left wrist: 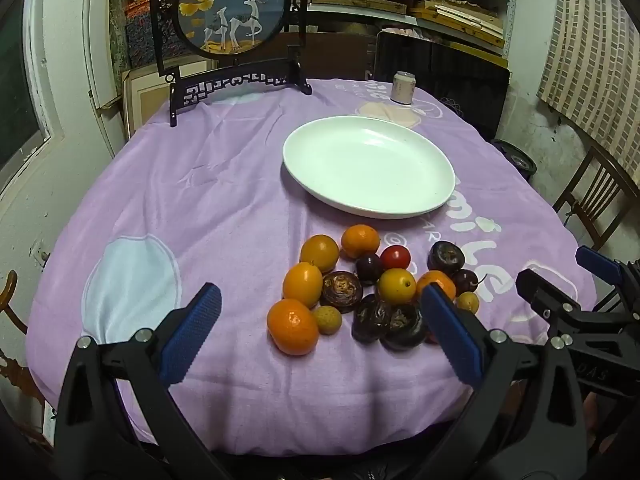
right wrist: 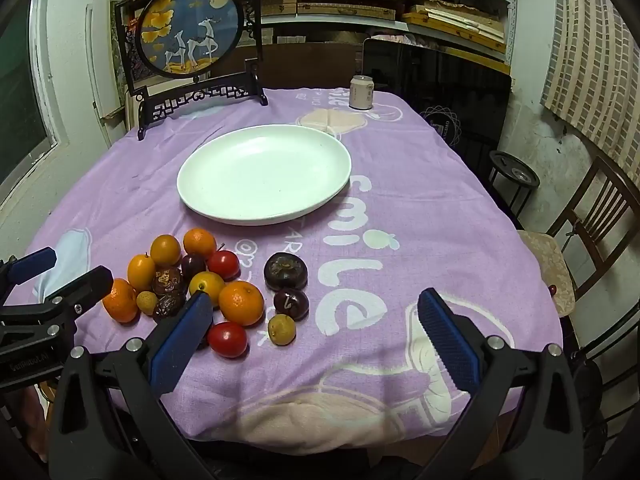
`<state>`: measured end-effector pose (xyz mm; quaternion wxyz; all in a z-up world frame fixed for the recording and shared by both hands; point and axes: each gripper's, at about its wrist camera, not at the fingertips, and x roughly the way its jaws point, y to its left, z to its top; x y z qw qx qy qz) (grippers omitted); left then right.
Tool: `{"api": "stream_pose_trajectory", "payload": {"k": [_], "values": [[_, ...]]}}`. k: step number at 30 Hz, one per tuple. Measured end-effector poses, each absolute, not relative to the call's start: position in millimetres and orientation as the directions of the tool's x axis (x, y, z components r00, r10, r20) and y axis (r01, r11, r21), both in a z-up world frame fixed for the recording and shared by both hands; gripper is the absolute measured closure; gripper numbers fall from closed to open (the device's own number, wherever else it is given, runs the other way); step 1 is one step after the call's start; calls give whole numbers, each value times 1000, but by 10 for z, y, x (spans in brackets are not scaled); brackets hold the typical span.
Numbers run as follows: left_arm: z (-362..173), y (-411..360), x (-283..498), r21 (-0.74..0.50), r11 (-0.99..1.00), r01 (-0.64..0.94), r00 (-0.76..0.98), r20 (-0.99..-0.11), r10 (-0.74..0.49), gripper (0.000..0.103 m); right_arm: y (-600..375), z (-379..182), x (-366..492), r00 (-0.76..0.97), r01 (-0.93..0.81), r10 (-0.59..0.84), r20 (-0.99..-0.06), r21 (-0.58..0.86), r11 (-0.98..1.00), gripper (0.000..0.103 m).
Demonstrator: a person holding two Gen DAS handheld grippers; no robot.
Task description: Organize fruits
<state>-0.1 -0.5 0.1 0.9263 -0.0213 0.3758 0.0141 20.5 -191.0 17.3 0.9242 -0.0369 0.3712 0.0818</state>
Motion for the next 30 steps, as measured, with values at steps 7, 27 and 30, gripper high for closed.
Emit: {"api": "stream_pose_trajectory", "payload": {"k": [7,27,30], "values": [[0,-5,0,-32,999,-42,716,-698,7,2,-1918,178,202,710,-180,126,-693,-6,984,1],[-2,0,4,-35,999,-42,714,-700,5,2,-1922,168,196,710,-178,127,-693,-2,984,1],[-3,0,5,-35,999,-42,713,-701,5,2,-1921,165,195,710,-178,127,-693,-2,984,1]]}}
